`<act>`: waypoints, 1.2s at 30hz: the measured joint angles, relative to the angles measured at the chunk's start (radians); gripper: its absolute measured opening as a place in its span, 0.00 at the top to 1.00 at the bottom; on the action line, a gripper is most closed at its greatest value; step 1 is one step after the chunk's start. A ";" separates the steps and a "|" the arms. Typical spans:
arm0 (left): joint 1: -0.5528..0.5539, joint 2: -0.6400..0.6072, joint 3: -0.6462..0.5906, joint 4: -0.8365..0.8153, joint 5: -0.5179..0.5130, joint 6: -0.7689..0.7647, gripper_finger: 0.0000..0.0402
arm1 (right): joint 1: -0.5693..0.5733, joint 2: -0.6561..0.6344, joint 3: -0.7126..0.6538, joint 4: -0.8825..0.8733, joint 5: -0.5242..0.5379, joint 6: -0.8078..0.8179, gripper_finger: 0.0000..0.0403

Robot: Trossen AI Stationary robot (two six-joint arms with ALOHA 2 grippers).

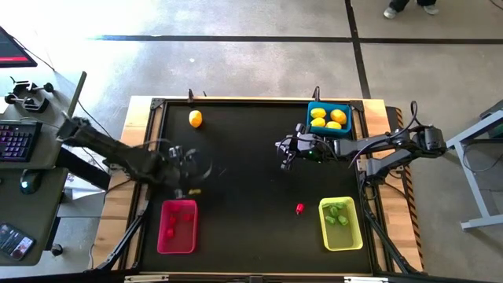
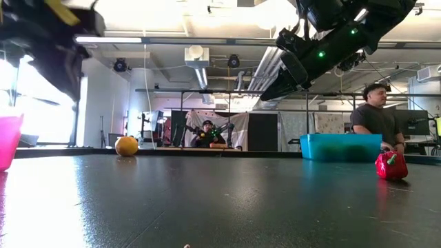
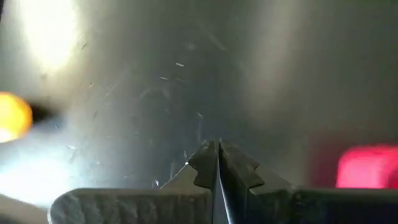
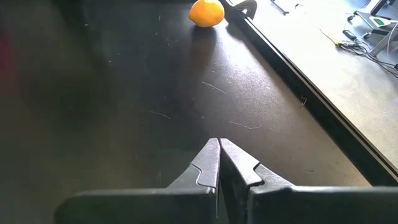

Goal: Sort produce into baskets
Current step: Put the yellow lemon into the blue bin

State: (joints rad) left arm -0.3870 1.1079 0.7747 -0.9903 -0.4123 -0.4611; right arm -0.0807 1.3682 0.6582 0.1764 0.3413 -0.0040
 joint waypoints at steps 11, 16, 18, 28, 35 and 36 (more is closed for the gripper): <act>0.417 -0.067 -0.138 0.224 -0.095 -0.048 0.94 | 0.000 0.000 0.000 0.001 0.000 0.005 1.00; 0.537 -0.046 -0.159 0.314 -0.111 -0.035 0.80 | 0.000 0.000 0.000 0.001 0.000 0.004 1.00; 0.584 -0.032 -0.159 0.317 -0.156 -0.056 0.72 | 0.000 0.000 0.000 0.002 0.000 0.004 1.00; 0.800 0.112 -0.159 0.486 -0.211 -0.170 0.42 | 0.000 0.000 0.000 0.001 0.000 0.004 1.00; 0.948 0.202 -0.159 0.577 -0.204 -0.150 0.40 | 0.000 0.000 0.000 0.001 0.000 0.004 1.00; 0.970 0.212 -0.159 0.576 -0.199 -0.148 0.40 | 0.000 0.000 0.000 0.001 0.000 0.004 1.00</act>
State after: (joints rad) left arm 0.5826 1.3203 0.6159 -0.4140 -0.6112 -0.6086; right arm -0.0803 1.3682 0.6582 0.1772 0.3416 0.0002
